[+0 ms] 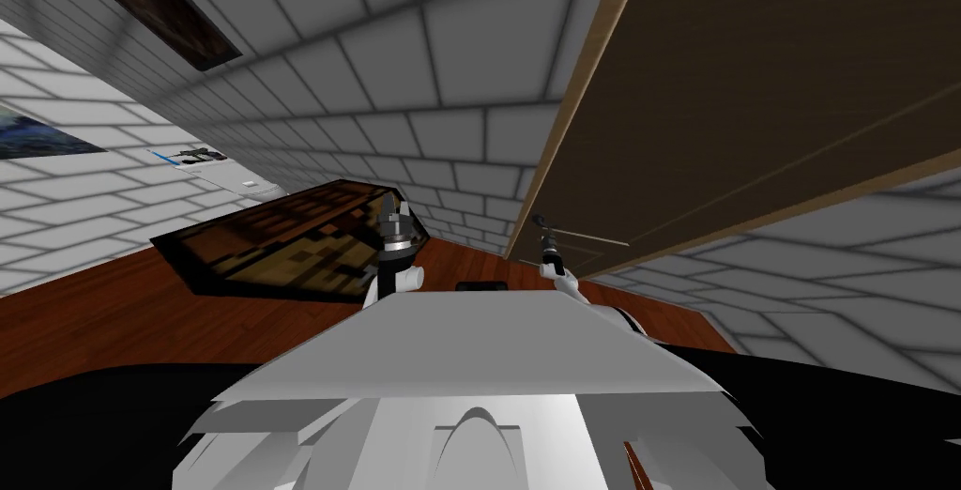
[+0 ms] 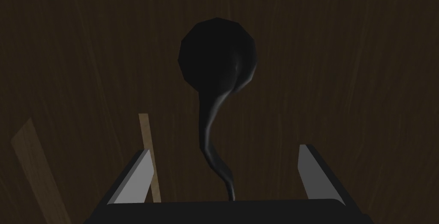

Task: Pull the door open

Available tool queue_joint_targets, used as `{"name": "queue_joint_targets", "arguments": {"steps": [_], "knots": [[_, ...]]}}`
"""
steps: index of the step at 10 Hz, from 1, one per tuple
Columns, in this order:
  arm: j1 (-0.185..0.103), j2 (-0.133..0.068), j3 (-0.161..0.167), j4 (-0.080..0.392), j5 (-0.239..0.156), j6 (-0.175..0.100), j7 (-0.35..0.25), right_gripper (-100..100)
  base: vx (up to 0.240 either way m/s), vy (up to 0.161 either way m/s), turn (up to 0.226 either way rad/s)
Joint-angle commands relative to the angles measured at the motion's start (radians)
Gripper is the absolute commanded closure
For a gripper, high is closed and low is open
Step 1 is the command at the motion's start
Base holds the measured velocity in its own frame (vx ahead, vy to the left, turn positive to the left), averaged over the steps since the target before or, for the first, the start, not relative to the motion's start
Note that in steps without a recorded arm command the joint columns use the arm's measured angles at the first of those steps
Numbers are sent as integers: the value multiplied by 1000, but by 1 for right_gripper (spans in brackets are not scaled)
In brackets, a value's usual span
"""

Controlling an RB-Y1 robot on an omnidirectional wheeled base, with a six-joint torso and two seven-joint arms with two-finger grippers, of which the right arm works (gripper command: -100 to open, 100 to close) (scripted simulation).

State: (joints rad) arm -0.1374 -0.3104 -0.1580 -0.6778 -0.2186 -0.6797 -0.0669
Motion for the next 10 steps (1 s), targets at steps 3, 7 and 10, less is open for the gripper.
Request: {"name": "queue_joint_targets", "arguments": {"steps": [3,7,10], "knots": [[13,-35,-17,23,-12,-15,-29,-100,197,-56,106],[8,-39,-18,36,-12,-21,-32,100,63,-14,23],[8,-39,-18,36,-12,-21,-32,100,-19,3,3]]}}
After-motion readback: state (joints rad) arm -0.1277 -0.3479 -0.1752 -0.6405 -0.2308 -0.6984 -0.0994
